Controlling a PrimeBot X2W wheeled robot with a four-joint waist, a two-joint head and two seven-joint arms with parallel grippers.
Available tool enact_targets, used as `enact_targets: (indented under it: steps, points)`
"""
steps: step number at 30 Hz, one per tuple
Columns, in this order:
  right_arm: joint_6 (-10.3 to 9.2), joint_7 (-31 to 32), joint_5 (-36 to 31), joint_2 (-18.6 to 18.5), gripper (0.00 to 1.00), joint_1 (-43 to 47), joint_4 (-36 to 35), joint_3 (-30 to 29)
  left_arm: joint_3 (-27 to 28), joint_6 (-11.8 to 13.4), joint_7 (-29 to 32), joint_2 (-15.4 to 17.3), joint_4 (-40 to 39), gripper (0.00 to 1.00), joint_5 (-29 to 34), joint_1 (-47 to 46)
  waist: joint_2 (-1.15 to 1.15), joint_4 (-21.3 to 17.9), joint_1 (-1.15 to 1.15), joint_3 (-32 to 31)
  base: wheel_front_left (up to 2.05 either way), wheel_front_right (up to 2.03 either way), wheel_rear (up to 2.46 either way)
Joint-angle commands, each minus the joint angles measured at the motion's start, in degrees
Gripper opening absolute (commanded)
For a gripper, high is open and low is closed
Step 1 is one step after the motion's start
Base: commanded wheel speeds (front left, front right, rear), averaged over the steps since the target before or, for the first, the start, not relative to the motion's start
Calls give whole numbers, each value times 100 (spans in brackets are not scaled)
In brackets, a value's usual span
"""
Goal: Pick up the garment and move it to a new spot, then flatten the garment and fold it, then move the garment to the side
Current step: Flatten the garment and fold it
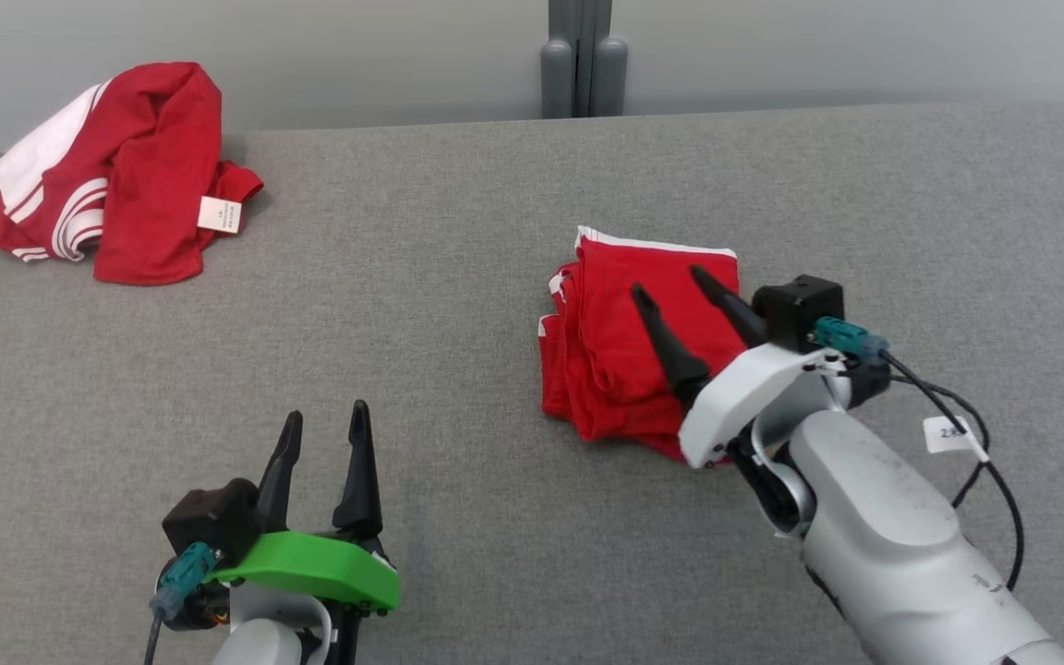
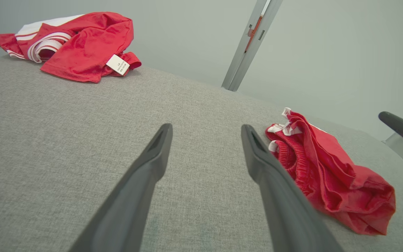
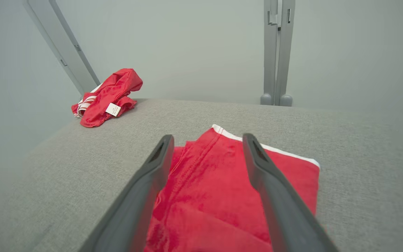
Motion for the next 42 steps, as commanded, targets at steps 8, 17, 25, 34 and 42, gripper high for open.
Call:
enact_targets:
  steps: [8,17,25,34,42]
  points:
    - [-8,92,-962,-343,56,271,174,-754,-77,-63,-4,-46,32,100,92,73,0,23,0,2,0,0,0]
    - [-8,328,-1289,-152,0,208,512,-394,-137,-100,-4,-67,111,100,107,-4,0,170,0,65,0,0,0]
    - [-8,290,-999,73,0,23,1072,454,-181,-112,-4,-82,168,100,112,-81,0,371,0,105,0,0,0]
    - [-8,112,-716,145,0,-178,1549,1249,-139,-104,-4,-85,203,100,109,-87,0,430,0,134,0,0,0]
    - [-8,-79,-405,143,0,-282,1401,2114,-86,-100,-4,-90,242,100,106,-120,0,271,0,157,0,0,0]
